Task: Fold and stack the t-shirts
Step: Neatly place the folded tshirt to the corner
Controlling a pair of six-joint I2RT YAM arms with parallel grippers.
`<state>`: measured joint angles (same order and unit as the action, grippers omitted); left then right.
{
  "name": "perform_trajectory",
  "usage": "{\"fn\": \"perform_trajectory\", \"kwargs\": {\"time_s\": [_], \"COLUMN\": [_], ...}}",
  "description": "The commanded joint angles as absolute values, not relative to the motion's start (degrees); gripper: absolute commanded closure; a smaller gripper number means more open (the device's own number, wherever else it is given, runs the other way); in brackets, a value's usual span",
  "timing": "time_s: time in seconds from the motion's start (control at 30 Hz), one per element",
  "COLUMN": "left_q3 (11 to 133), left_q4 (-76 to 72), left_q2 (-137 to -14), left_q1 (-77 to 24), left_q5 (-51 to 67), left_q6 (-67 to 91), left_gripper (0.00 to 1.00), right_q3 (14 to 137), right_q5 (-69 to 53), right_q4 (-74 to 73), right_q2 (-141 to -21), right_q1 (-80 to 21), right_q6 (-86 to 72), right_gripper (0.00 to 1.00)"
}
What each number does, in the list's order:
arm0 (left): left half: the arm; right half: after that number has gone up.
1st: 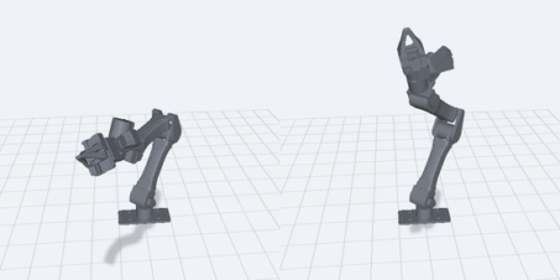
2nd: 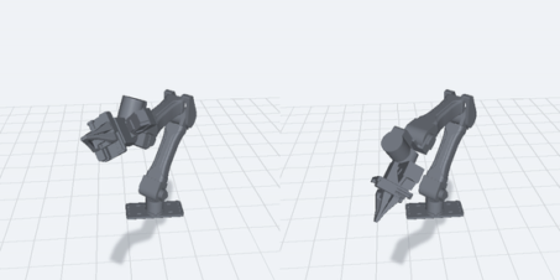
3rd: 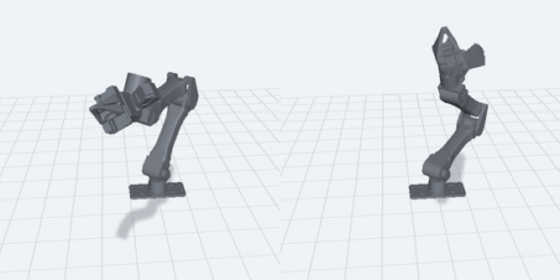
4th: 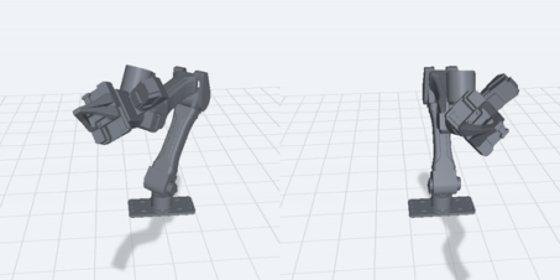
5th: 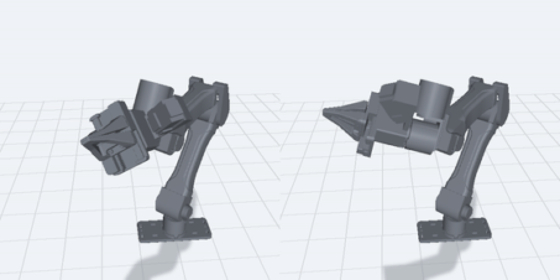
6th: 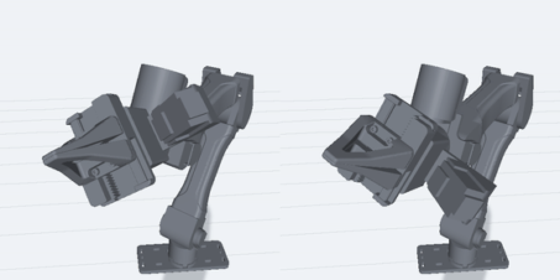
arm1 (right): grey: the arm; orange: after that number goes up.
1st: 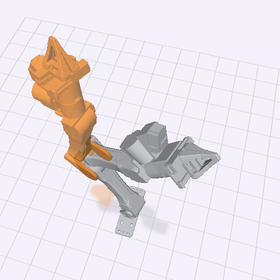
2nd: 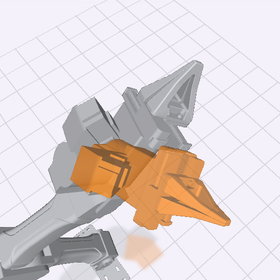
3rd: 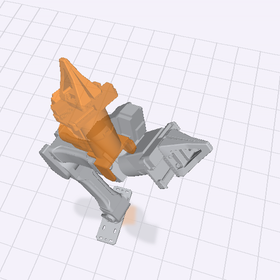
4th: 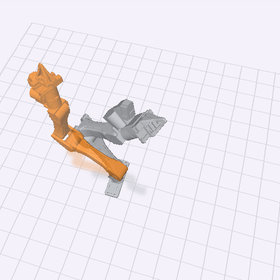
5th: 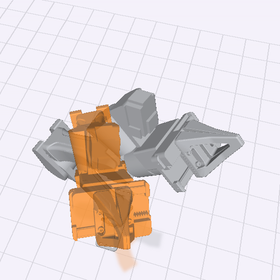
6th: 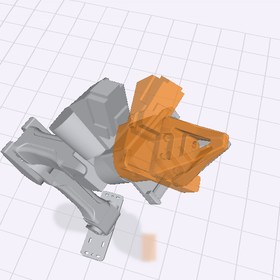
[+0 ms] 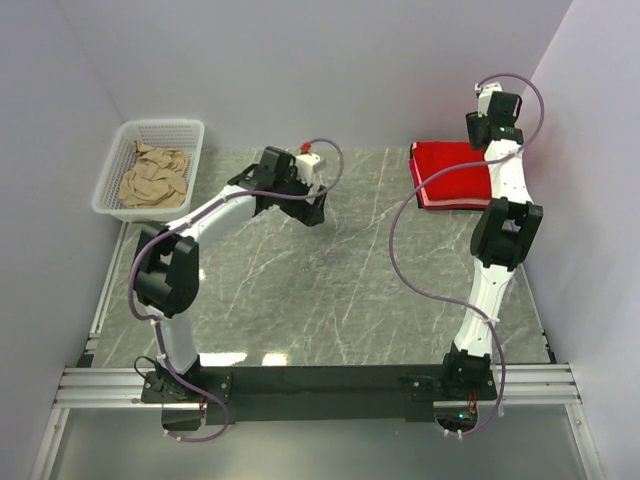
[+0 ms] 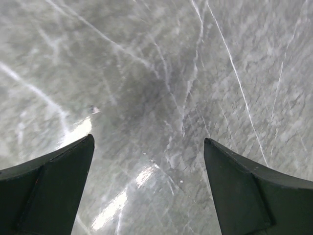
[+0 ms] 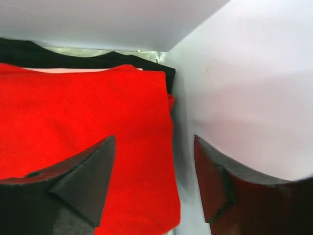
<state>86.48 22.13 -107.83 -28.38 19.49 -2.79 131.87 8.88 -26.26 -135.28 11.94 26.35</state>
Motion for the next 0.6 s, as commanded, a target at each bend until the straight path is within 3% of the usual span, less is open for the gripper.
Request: {"fn": "perform_trajectory", "kwargs": {"time_s": [0.0, 0.1, 0.27, 0.43, 0.53, 0.57], "left_q3": [86.4, 85.1, 85.0, 82.8, 80.6, 79.6], "left_q4": [20.2, 20.3, 24.2, 26.6, 29.5, 30.0], "left_q2": [-99.9, -96.9, -93.9, -90.5, -88.6, -87.9], "left_q1": [-26.1, -23.3, -20.1, -16.9, -14.9, -14.6], "left_q5": [20.6, 24.3, 22.9, 18.7, 18.7, 18.5], "left_q6": [2.0, 4.1, 4.8, 3.4, 3.4, 3.1], "left_gripper": [0.0, 0.0, 0.0, 0.01, 0.0, 0.0], "right_q3": [131.8, 127.5, 118.2, 116.2, 113.7, 107.8], "right_q5": [5.3, -1.1, -5.0, -21.3, -21.7, -21.7], "right_q4": [-27.8, -29.5, -32.2, -45.1, -50.2, -49.8], "right_q2": [-125.6, -120.0, -111.7, -107.8, -107.3, -104.4], "right_q1": [11.6, 10.5, 6.9, 3.6, 0.3, -2.2], "right_q6": [23.7, 21.1, 16.3, 12.2, 12.0, 12.6], "right_gripper": [0.27, 0.15, 0.12, 0.11, 0.09, 0.09]}}
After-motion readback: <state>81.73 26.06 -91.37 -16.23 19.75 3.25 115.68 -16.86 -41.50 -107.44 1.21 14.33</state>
